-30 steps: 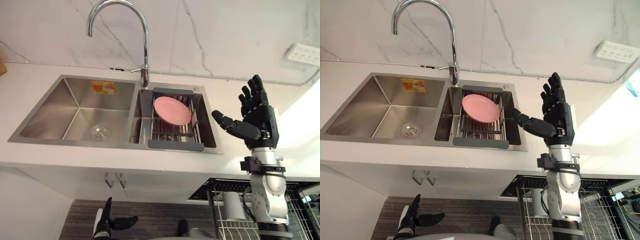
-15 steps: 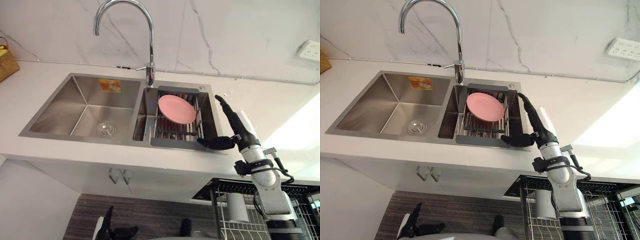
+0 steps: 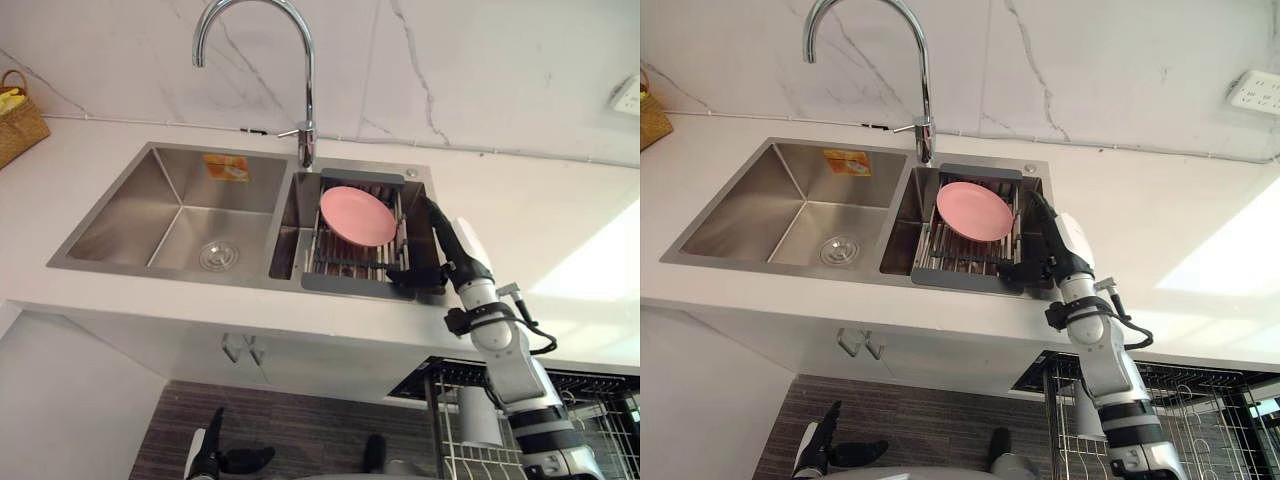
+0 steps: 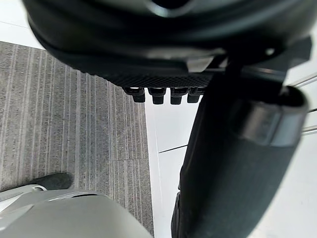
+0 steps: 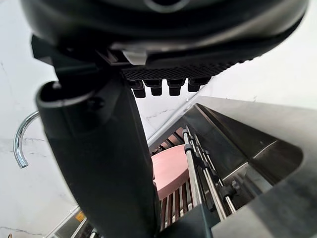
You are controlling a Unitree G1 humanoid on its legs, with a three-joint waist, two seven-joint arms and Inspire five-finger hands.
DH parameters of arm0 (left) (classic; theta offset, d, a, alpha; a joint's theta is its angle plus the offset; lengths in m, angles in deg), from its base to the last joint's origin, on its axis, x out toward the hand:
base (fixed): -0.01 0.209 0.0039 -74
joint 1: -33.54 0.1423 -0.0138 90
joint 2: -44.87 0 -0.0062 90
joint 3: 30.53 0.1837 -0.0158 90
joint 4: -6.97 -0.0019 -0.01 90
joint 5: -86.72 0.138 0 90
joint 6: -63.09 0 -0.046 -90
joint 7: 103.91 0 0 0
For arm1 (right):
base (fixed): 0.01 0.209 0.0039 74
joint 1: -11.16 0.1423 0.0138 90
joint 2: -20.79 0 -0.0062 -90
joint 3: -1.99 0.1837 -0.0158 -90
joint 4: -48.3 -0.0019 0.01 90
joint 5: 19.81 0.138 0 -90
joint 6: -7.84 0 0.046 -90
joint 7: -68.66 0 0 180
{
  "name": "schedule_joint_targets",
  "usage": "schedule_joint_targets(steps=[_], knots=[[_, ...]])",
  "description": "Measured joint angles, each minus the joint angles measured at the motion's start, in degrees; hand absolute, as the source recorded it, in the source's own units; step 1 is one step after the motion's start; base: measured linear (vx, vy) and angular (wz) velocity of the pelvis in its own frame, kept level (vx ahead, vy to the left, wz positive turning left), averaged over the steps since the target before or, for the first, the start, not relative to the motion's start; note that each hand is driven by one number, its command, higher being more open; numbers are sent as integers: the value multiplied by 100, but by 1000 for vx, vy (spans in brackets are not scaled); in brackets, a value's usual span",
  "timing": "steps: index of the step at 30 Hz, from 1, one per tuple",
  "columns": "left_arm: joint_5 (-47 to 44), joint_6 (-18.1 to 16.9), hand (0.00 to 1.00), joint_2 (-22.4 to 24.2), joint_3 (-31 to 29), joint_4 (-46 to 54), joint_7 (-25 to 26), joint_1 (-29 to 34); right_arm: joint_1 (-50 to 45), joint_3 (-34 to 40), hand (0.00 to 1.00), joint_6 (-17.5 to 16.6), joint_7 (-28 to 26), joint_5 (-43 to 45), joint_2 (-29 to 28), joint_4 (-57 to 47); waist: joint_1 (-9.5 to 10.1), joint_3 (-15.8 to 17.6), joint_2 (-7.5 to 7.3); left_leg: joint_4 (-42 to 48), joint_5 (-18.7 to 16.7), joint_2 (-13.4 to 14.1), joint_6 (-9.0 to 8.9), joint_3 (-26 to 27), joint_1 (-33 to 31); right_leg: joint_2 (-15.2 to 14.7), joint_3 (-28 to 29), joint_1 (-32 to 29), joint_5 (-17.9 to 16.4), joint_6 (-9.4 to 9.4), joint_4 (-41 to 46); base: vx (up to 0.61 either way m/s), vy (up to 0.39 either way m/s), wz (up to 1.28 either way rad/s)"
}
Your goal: Walk over to the sink, pick up the cup, carry it to the dishwasher, place the cup inside the dishwasher, then close the dishwasher door
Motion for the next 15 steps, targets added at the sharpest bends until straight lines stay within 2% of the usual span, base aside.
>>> schedule_joint_targets(steps=[15], knots=[[-7, 119, 100, 54, -152, 2, 5, 28, 617, -428, 100, 161, 130, -320, -227, 605, 143, 5, -4, -31, 44, -18, -4, -146, -38, -34, -128, 21, 0, 0, 0, -14, 4, 4]])
